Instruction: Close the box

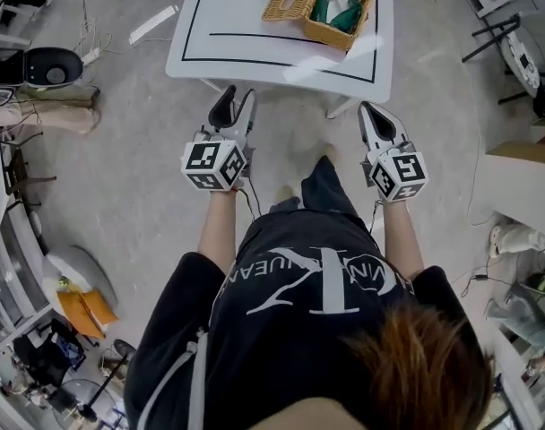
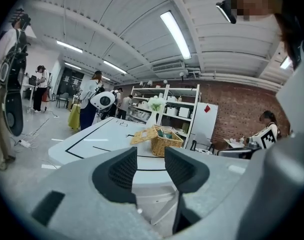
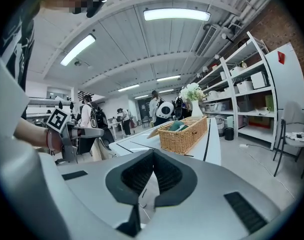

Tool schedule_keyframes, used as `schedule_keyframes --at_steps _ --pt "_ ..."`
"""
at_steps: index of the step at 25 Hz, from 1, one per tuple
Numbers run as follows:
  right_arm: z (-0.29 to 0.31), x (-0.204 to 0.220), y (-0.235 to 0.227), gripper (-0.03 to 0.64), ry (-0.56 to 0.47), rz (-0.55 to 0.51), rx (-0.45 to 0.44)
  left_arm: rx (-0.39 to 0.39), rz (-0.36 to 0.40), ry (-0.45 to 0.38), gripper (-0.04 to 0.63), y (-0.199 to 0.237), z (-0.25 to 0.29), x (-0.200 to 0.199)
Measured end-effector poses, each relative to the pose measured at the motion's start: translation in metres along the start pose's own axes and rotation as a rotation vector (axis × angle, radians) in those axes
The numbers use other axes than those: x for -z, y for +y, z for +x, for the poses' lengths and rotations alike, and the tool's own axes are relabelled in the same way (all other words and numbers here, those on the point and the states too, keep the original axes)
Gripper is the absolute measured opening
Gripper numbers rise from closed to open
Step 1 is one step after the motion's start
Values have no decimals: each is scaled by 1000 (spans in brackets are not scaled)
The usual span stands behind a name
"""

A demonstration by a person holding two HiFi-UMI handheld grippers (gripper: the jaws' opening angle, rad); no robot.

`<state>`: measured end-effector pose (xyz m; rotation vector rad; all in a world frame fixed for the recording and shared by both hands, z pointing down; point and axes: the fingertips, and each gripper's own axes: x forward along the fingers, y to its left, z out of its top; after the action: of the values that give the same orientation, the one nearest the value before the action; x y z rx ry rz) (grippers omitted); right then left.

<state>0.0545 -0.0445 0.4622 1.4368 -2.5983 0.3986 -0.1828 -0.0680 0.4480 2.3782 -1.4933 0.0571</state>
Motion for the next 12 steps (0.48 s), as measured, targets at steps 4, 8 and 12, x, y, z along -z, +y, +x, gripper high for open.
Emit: schedule_keyframes --at_steps 4,8,12 --pt "18 -9 -24 -2 18 -13 -31 -7 -6 -3 167 -6 32 -9" --pt "30 -16 -47 -2 27 -10 -52 -16 -36 10 172 -12 58 -11" --pt "40 -16 -67 -2 46 -6 -80 -33 -87 32 172 -15 83 -7"
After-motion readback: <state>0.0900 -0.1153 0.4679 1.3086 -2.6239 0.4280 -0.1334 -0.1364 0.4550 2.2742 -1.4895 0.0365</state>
